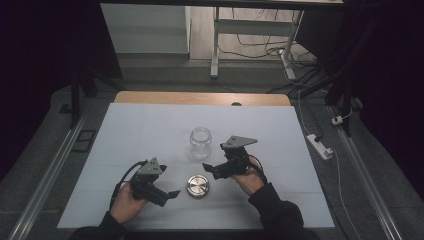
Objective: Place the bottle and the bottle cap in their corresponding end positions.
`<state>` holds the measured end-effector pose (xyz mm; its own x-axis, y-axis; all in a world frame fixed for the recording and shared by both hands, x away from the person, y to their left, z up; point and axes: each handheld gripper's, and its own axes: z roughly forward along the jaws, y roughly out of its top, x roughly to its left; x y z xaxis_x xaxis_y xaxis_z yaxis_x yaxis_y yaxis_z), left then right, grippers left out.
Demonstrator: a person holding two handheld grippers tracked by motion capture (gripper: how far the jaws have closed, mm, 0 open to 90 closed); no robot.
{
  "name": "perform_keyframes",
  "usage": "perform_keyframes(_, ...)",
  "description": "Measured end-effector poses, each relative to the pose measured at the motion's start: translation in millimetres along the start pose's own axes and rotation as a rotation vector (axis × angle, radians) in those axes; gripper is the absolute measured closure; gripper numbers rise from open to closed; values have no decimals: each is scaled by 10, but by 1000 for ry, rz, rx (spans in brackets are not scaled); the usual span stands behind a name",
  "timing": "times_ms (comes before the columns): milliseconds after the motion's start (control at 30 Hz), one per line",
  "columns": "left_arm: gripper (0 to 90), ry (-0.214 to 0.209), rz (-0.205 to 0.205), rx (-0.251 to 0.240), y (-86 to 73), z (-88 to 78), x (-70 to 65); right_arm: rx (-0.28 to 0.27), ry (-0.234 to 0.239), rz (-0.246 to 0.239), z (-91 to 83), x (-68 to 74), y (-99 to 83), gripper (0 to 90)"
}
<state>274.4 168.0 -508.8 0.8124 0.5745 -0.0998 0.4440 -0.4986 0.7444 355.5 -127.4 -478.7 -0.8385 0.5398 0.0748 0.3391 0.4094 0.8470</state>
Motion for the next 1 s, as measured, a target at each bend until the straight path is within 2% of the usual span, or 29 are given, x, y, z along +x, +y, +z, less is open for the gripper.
perform_keyframes(233, 0, 27, -26, 0, -92, -123, 10, -10, 11, -14, -68, 78, -37, 0)
perform_keyframes(467, 0, 50, -56, -6, -193, -252, 24, 4, 17, -19, -129, 115, -110, 0)
perform_keyframes(900, 0, 84, -95, -12, -354, -433, 21, 16, -22, -28, -358, 111, -259, 0)
perform_keyframes(1000, 0, 93, -108, -22, -399, -482, 16, 7, -35, -16, -440, 91, -290, 0)
